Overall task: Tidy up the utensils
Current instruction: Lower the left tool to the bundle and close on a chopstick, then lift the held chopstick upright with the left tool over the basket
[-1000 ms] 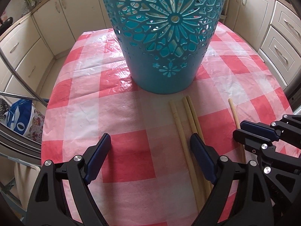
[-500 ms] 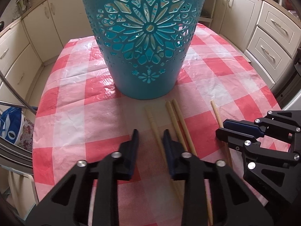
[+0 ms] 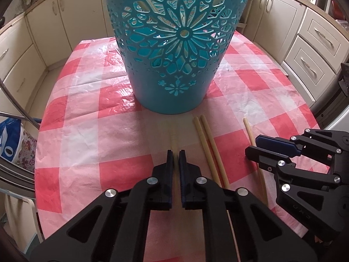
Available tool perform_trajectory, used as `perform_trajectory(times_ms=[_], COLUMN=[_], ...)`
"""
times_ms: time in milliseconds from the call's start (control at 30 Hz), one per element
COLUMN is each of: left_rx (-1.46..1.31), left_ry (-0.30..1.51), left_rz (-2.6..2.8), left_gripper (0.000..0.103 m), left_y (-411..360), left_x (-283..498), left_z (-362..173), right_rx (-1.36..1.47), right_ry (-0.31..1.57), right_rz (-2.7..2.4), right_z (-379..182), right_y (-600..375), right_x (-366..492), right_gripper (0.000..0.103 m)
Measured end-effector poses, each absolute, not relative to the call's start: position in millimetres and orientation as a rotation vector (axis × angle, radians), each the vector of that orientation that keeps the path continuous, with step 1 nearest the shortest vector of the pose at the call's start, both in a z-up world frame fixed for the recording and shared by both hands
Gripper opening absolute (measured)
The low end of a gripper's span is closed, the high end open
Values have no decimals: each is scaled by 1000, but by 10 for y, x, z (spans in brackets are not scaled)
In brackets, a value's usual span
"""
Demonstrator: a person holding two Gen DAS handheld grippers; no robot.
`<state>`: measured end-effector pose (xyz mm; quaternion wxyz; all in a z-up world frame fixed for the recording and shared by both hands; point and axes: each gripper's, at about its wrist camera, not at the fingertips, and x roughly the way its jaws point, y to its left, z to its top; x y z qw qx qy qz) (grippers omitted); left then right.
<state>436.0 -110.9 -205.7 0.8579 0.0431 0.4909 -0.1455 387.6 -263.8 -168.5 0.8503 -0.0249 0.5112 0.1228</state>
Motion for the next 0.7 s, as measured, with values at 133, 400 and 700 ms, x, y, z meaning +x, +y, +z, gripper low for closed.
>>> perform_trajectory(times_ms=[133,400,700], left_rx=[88,139,152], left_ry=[1047,1025,986], left_rz=[-298,-295,-323], left_gripper=[5,5,5], left_y=[-1064,-1108,-1135], left_x=[4368,4370,4258], left_z=[-2070,-2074,-1944], right_rx=[-46,-77,-74], right_ry=[1081,1061,1059], right_rz=[250,233,273], right_z=[-1686,-1699,-1667], right_y=[-2652,-2615,-2607], right_x=[3884,3899,3858], right_gripper=[17,12,6])
